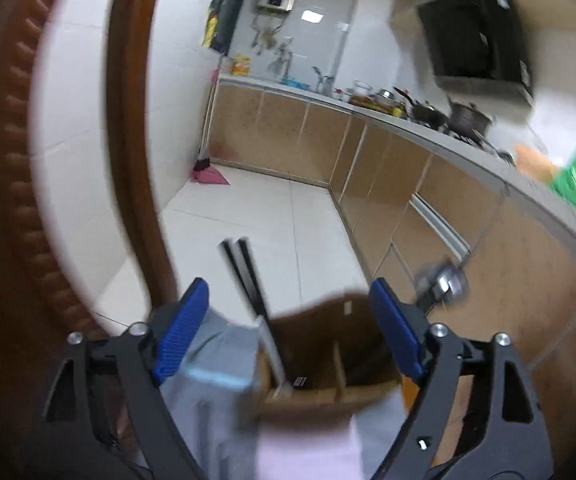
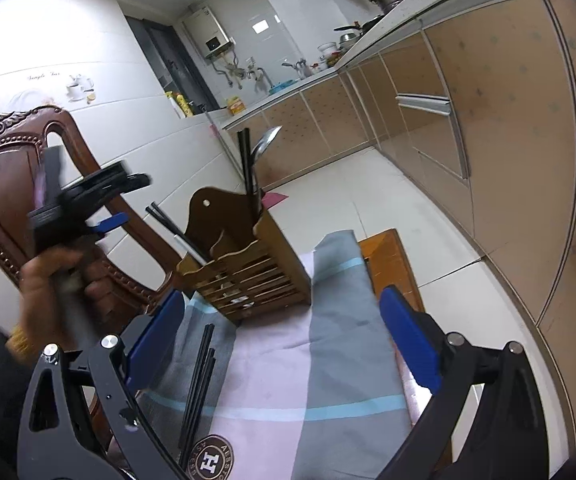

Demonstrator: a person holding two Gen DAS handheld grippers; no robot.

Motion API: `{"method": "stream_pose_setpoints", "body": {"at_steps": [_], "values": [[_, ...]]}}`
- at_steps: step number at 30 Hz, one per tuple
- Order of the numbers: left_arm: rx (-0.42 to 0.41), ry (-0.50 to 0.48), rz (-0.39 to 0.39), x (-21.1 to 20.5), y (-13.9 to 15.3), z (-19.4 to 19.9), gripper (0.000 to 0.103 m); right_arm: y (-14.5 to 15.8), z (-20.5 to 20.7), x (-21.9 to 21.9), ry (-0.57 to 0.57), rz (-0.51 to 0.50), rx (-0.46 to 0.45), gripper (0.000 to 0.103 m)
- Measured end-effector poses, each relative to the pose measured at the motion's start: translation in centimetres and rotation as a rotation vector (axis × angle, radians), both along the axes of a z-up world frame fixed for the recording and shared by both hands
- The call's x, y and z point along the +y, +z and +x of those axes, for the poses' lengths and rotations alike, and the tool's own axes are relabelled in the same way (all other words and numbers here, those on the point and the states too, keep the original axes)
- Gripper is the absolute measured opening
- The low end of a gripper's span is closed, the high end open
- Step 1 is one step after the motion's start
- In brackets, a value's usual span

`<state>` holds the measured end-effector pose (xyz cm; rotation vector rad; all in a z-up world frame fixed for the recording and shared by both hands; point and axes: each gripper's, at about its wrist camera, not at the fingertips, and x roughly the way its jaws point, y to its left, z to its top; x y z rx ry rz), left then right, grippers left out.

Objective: Organize utensils

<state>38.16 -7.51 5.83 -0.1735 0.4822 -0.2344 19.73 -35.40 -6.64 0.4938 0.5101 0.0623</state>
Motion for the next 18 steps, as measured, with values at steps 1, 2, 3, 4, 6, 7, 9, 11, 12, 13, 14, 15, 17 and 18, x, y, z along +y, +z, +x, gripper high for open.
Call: {"method": "stream_pose_setpoints", "body": {"at_steps": [1,2,3,4,6,7,9,11,12,13,14,15,17,18], "values": [[-0.016,-0.006,0.036,0.6,0.0,-2.4,0.094,0.1,0.0,0.2,0.004,-0.004,0.002,0.096],[-0.015,-0.006,0.071,1.0,-0.4,-4.2,0.096,0.2,-0.1,0.3,0.002,-0.008,0.0,0.096],[0.002,-0.004,0.103,1.0,-1.0,-5.3,0.096,0.3,-0.2,0.4,-0.001,-0.012,-0.001,0.096],[0.044,0.002,0.161,0.9,-2.3,-6.5,0.096,0.4,-0.2,0.5,0.0,-0.011,-0.001,0.096],[0.129,-0.016,0.272,0.4,-6.2,-8.1,0.096,0.6,-0.3,0.5,0.004,-0.006,0.001,0.096],[0.163,-0.015,0.309,0.3,-7.8,-8.2,0.096,0.6,-0.4,0.5,0.002,-0.006,0.004,0.096],[0.308,-0.023,0.364,-0.4,-12.6,-7.7,0.091,0.7,-0.5,0.4,0.0,0.001,0.012,0.096],[0.395,-0.034,0.393,-0.3,-16.7,-7.8,0.078,0.7,-0.7,0.2,-0.001,0.021,0.018,0.096],[0.436,-0.037,0.402,-0.2,-18.5,-7.6,0.072,0.8,-0.7,0.2,0.003,0.027,0.021,0.096],[0.478,-0.04,0.389,-0.1,-19.7,-7.2,0.064,0.9,-0.8,0.2,0.005,0.028,0.019,0.096],[0.51,-0.041,0.361,0.1,-20.6,-6.9,0.057,1.0,-1.0,0.2,0.006,0.025,0.016,0.096],[0.531,-0.032,0.343,0.4,-21.3,-6.7,0.055,1.1,-1.1,0.2,0.008,0.018,0.012,0.096],[0.543,-0.002,0.308,0.9,-22.0,-6.6,0.054,1.2,-1.2,0.1,0.01,0.01,0.006,0.096],[0.55,0.003,0.294,0.9,-22.1,-6.6,0.052,1.2,-1.3,0.1,0.011,0.012,0.008,0.096]]}}
